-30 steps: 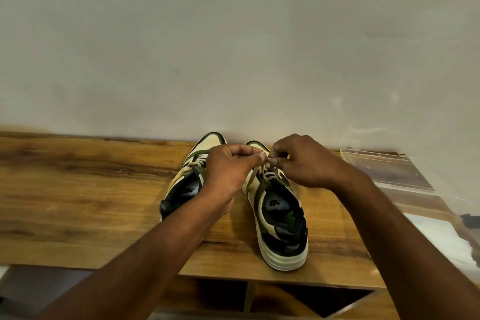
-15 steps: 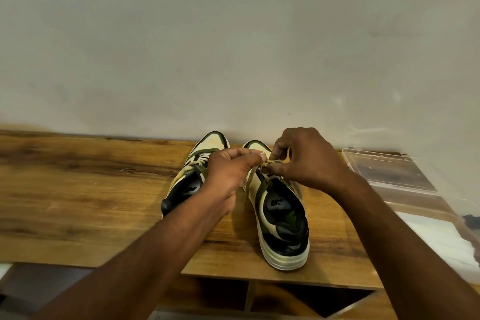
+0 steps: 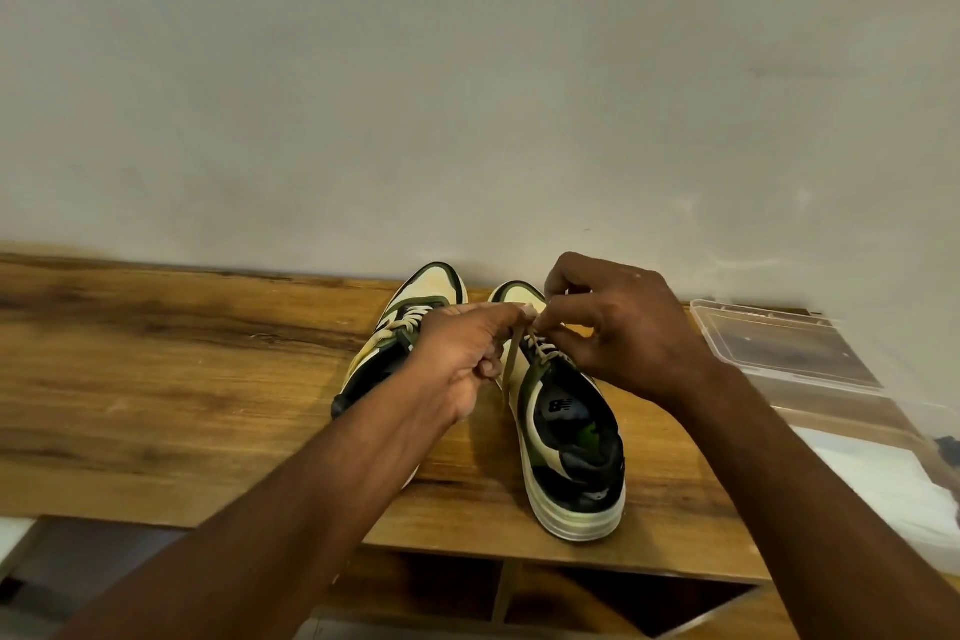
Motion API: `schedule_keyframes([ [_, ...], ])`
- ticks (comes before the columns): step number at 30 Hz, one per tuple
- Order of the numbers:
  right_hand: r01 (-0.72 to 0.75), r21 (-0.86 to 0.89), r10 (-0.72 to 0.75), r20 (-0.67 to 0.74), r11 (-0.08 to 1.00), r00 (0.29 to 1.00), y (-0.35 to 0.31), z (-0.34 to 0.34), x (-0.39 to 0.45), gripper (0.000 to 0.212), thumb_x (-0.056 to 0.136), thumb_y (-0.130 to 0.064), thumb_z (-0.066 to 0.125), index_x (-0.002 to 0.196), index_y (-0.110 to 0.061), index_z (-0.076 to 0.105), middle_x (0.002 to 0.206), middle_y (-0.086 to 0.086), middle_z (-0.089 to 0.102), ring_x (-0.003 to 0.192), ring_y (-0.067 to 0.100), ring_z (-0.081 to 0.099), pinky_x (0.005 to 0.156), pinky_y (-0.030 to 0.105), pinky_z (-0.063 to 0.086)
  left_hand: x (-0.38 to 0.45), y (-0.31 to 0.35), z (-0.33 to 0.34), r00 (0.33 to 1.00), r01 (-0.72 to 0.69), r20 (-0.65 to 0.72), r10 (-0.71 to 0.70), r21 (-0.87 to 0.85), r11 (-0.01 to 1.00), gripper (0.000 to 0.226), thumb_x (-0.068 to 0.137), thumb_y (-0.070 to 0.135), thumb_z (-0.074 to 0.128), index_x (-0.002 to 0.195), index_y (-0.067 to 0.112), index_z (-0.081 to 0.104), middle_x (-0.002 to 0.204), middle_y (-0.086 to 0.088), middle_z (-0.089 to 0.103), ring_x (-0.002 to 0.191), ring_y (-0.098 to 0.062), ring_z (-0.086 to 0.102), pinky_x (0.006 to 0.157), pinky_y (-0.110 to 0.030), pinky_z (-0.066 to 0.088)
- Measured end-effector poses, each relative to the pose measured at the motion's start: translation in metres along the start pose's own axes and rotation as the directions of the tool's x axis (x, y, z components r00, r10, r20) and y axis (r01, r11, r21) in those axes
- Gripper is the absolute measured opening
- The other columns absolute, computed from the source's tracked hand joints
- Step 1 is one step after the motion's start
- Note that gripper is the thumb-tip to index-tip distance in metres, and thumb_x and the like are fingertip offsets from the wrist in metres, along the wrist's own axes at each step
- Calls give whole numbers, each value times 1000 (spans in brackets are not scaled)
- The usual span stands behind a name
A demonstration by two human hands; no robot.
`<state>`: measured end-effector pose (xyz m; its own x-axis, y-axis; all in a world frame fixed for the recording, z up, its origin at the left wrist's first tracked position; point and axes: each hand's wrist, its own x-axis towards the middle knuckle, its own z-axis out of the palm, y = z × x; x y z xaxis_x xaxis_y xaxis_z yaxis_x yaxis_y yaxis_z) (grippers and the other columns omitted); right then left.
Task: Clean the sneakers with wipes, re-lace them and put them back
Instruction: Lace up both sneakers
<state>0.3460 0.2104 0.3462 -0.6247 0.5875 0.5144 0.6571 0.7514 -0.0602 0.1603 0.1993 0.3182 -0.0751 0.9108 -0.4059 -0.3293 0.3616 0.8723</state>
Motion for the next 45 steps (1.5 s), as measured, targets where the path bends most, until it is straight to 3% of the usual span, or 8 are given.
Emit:
schedule_keyframes([
  [7,-72,135,79,-47,988,996,6,3,-4,14,80,-22,88,88,-31,80,88,-15,60,70,9,56,55,34,48,-1,1,-1,1000,14,11,-14,2,1000,25,81,10,85,102,3,72,65,-2,64,46,-6,34,41,-20,26],
  [20,-95,268,105,-21,959,994,23,2,-23,15,79,-25,88,92,-28,81,86,-16,62,68,10,57,53,38,51,-16,-3,-3,995,-67,-73,72,67,996,20,81,11,85,98,4,77,97,-18,79,51,-9,35,42,-21,29],
  [24,-107,304,117,-16,947,993,27,2,-30,14,79,-25,88,91,-28,81,87,-16,62,68,12,59,52,32,48,-20,-9,-5,988,-114,-99,121,79,990,9,78,11,86,85,11,80,91,-6,81,71,-13,56,68,-32,46],
  [25,-115,326,128,-19,938,992,27,3,-31,15,79,-23,89,91,-27,81,87,-13,64,68,14,59,52,28,46,-21,-11,-5,983,-131,-116,139,81,988,7,78,10,86,82,12,81,91,-4,81,77,-7,38,81,-41,51],
  [26,-125,350,141,-21,929,990,27,3,-32,16,78,-21,90,90,-26,81,87,-11,65,68,15,60,53,24,44,-23,-12,-4,977,-151,-134,163,93,984,7,78,7,85,79,12,81,90,-2,82,120,-28,53,94,-52,54],
  [27,-131,376,151,-24,917,988,27,2,-32,16,78,-19,91,89,-24,81,87,-10,66,67,16,60,54,20,42,-23,-13,-4,971,-175,-142,190,108,979,9,77,5,85,76,13,81,88,1,82,100,-17,70,100,-54,52],
  [34,-152,466,199,-53,872,979,33,2,-39,17,77,-17,93,81,-21,77,83,-5,67,65,18,61,47,31,46,-24,-26,-5,933,-286,-150,326,237,929,15,79,0,81,73,14,79,75,8,79,62,6,68,57,-15,47],
  [45,-188,501,230,-21,845,973,49,4,-63,13,81,-20,85,86,-20,72,82,-7,66,67,18,63,50,33,50,-19,-36,-4,960,-153,-185,208,276,949,14,98,6,64,88,11,72,71,0,75,58,-13,60,50,-27,47],
])
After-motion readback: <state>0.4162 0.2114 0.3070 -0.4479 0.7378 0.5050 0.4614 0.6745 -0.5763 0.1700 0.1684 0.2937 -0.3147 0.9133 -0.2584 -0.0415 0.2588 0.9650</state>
